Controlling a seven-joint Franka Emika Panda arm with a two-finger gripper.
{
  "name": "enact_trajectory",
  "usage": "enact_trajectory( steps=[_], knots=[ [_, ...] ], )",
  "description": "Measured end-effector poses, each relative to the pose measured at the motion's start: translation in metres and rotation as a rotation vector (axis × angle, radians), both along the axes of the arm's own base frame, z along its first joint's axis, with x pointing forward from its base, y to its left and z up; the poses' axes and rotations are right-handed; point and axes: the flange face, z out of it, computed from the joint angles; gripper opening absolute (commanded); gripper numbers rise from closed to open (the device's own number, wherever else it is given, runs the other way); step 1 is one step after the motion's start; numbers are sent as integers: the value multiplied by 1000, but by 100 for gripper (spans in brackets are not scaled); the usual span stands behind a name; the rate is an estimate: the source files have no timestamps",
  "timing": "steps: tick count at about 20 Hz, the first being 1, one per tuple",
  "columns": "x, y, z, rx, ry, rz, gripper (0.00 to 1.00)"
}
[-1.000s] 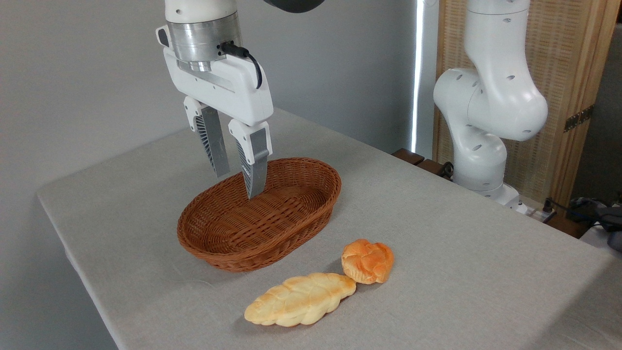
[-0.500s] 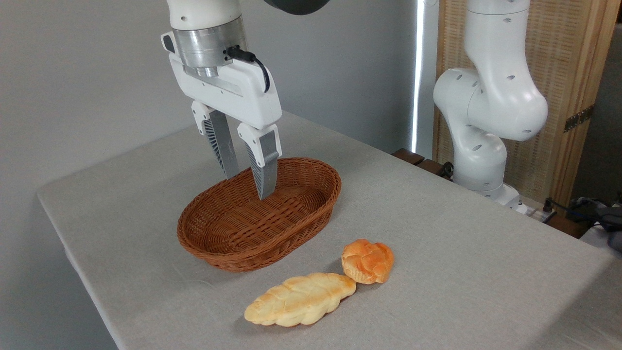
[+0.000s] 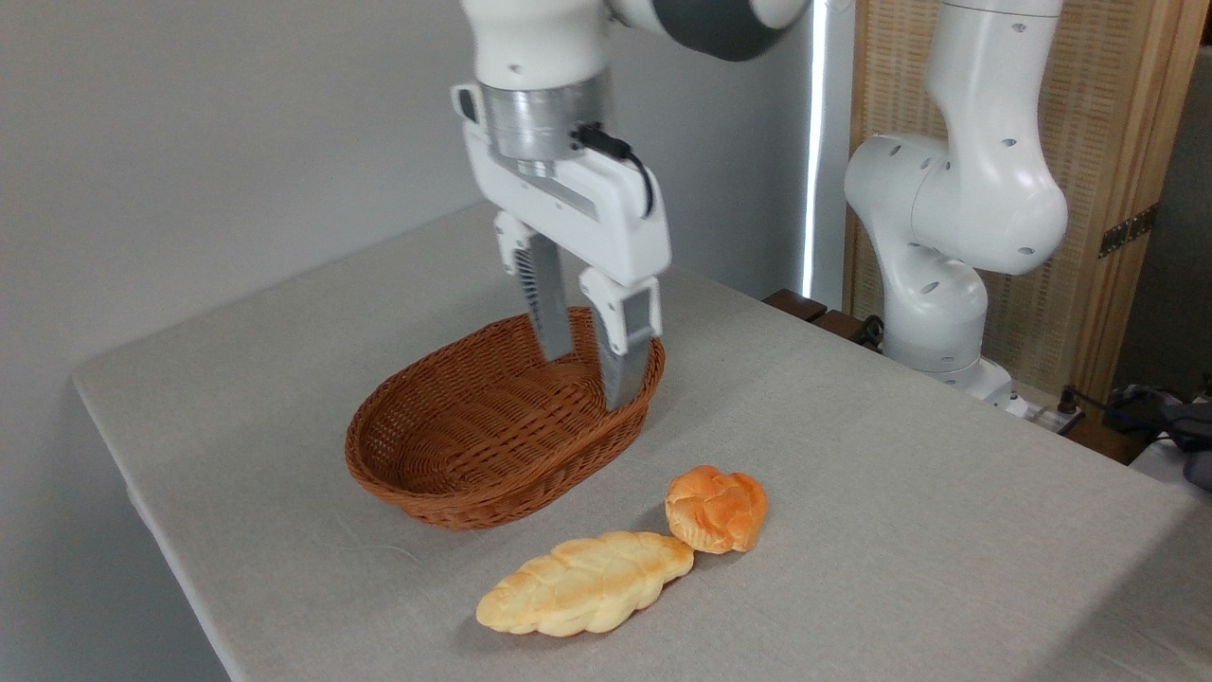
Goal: Put bread into the basket
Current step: 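Move the open gripper from above the basket toward the round golden bun, then lower the gripper onto the round golden bun and close on it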
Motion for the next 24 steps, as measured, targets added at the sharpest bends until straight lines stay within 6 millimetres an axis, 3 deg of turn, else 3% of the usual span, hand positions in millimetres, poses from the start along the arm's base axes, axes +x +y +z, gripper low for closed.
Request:
enact_trajectory(
  steps=[3, 8, 13, 24],
  knots=[
    [-13, 30, -13, -21, 13, -35, 100],
    [-33, 58, -50, -43, -41, -58, 100],
    [-48, 69, -80, -5, -65, -123, 100],
    [-60, 68, -113, 52, 9, -230, 100]
  ],
)
